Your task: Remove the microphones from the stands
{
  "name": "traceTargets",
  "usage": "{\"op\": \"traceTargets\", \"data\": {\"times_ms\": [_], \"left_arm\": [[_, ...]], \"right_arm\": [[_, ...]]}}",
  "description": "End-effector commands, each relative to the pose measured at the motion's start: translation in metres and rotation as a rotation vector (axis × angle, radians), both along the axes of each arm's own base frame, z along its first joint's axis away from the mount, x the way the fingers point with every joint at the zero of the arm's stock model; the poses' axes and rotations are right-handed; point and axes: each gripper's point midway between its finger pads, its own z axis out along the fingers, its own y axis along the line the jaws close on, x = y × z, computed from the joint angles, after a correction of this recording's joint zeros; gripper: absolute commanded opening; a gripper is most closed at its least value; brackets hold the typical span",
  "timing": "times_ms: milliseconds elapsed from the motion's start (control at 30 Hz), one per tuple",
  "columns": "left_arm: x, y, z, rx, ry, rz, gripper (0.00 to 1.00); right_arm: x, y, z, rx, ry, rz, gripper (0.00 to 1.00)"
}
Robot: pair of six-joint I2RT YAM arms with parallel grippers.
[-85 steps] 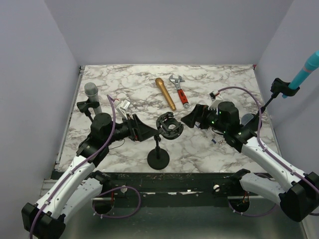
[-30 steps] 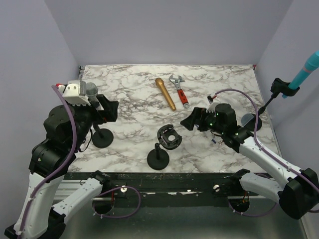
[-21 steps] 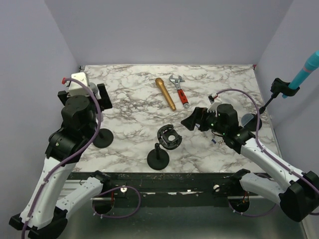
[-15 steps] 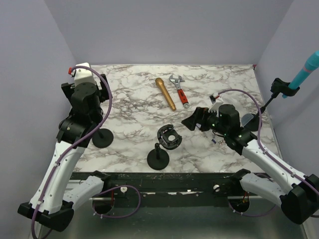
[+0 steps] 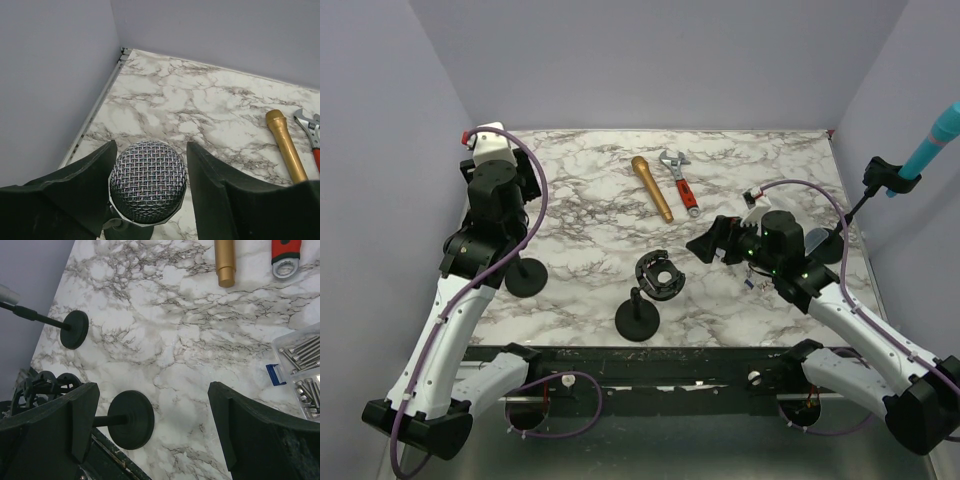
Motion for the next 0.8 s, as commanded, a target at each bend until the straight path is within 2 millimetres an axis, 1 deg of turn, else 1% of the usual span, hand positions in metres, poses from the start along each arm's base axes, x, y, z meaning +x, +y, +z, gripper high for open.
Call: {"op": "traceTargets", "data": {"times_ms": [0, 100, 267, 367, 433, 500, 633, 767], "left_arm": [[-0.004, -0.009, 0.0, -0.026, 0.02, -0.061, 0.56], [-0.007, -0.014, 0.001, -0.035, 0.028, -0.091, 0.51], [-0.012, -0.029, 0.008, -0.059, 0.036, -0.182, 0.41], [-0.016, -0.035, 0.016, -0.064, 0.028, -0.221, 0.37], [-0.018, -0.039, 0.023, -0.068, 0.019, -0.245, 0.29], [-0.02, -0.044, 0.03, -0.075, 0.006, -0.272, 0.24], [-0.019, -0.059, 0.042, -0.079, 0.002, -0.333, 0.22], [-0.017, -0.076, 0.044, -0.101, 0.02, -0.37, 0.21]], "right_arm": [[0.002, -0.002, -0.003, -0.012, -0.001, -0.008, 1.0], [0.002, -0.002, -0.003, -0.011, -0.001, -0.009, 1.0], [0.002, -0.001, -0.005, -0.01, 0.003, -0.008, 1.0], [0.002, -0.001, -0.005, -0.009, 0.004, -0.002, 1.0], [0.001, 0.0, -0.005, -0.006, 0.004, 0.001, 1.0], [0.001, 0.001, -0.005, -0.002, 0.005, 0.005, 1.0], [0.002, 0.003, -0.006, 0.002, 0.011, 0.012, 1.0], [0.001, 0.004, -0.006, 0.007, 0.015, 0.016, 1.0]]}}
